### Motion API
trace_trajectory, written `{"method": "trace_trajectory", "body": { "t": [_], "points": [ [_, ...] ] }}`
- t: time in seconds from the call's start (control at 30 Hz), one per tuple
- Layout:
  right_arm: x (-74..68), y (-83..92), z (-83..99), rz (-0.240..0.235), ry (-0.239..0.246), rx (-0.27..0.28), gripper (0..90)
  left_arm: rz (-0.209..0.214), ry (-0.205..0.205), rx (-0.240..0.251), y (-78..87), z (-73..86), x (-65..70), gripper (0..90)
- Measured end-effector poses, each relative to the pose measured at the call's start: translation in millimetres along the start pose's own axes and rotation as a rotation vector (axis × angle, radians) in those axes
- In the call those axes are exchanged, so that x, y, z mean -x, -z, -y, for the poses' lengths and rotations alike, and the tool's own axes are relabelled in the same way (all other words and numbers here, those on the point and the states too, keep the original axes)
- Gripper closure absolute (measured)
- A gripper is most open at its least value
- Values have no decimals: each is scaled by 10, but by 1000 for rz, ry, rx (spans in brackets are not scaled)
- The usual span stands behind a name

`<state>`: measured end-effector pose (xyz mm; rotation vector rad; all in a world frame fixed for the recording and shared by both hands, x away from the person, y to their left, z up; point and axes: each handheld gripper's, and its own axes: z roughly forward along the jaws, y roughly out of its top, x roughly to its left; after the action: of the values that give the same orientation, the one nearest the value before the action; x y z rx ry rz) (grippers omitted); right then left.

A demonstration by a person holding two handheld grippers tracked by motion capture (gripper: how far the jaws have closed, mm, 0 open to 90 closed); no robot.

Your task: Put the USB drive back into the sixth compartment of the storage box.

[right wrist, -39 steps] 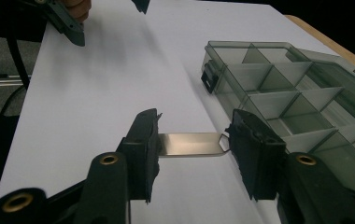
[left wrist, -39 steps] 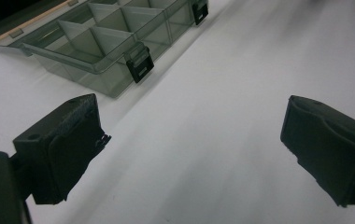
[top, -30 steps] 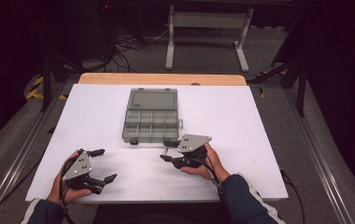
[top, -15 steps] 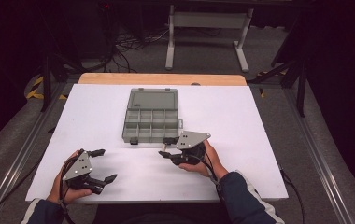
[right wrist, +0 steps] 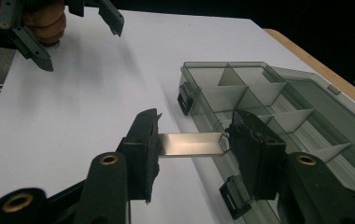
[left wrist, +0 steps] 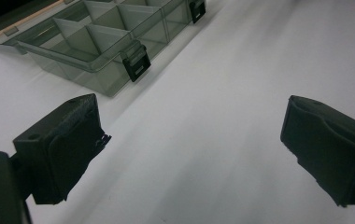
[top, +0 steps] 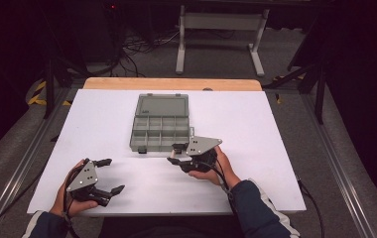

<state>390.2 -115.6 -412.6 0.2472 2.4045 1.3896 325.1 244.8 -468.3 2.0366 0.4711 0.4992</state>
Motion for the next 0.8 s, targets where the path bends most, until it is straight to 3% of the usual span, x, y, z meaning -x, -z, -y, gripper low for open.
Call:
{"method": "trace_trajectory", "body": {
  "t": [0.27, 0.8],
  "points": [
    [100, -83, -79, 21, -4, 5, 535, 1, 0, 0, 1, 2, 0, 63],
    [318, -389, -228, 48, -14, -46, 535, 3, 0, 3, 3, 2, 3, 63]
  ]
}}
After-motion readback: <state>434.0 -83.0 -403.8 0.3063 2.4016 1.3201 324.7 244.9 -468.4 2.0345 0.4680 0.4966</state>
